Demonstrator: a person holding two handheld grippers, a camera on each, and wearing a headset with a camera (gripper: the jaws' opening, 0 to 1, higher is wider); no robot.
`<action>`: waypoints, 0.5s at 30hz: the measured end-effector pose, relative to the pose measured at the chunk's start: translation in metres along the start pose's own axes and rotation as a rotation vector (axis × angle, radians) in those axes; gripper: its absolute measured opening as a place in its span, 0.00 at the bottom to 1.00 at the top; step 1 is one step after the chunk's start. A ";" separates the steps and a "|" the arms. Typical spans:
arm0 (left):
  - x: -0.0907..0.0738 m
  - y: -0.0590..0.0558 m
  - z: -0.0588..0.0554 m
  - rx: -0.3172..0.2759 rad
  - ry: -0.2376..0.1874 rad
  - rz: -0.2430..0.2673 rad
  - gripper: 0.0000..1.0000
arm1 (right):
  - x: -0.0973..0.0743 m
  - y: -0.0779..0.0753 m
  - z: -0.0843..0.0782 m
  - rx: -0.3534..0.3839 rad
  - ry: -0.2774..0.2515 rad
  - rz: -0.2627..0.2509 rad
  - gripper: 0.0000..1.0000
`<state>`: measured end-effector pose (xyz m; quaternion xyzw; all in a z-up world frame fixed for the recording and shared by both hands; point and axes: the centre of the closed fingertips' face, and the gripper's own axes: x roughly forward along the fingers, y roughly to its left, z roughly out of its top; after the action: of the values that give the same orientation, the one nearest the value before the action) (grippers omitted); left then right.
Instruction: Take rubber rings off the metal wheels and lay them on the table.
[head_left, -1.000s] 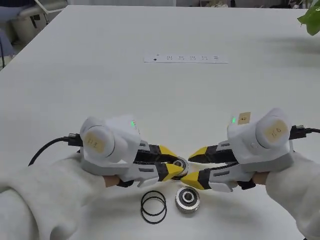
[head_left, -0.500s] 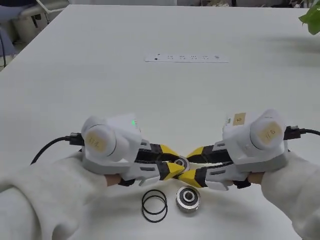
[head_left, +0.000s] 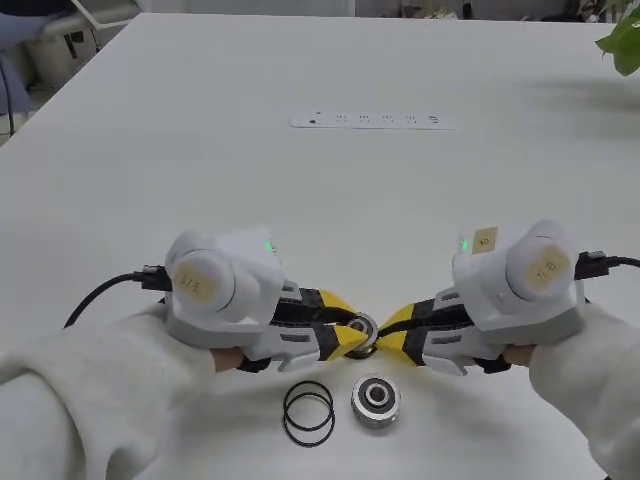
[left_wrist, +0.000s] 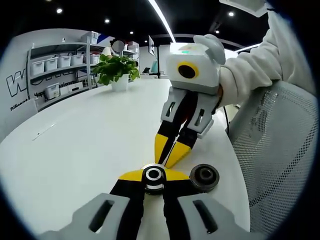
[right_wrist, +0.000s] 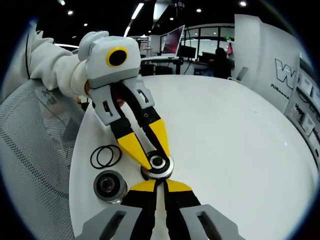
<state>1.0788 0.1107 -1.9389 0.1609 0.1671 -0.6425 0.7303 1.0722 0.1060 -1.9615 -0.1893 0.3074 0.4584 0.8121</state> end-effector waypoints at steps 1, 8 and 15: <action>0.000 0.000 0.000 -0.001 0.000 0.000 0.08 | -0.001 -0.001 0.000 0.000 0.003 -0.010 0.01; 0.000 -0.001 0.000 -0.001 0.002 -0.001 0.07 | -0.002 -0.010 -0.003 0.173 0.011 -0.049 0.00; 0.000 -0.001 0.000 0.002 0.002 -0.002 0.07 | -0.005 -0.014 -0.002 0.466 -0.037 -0.035 0.00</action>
<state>1.0778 0.1110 -1.9387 0.1620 0.1674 -0.6433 0.7293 1.0816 0.0940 -1.9593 0.0064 0.3867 0.3644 0.8471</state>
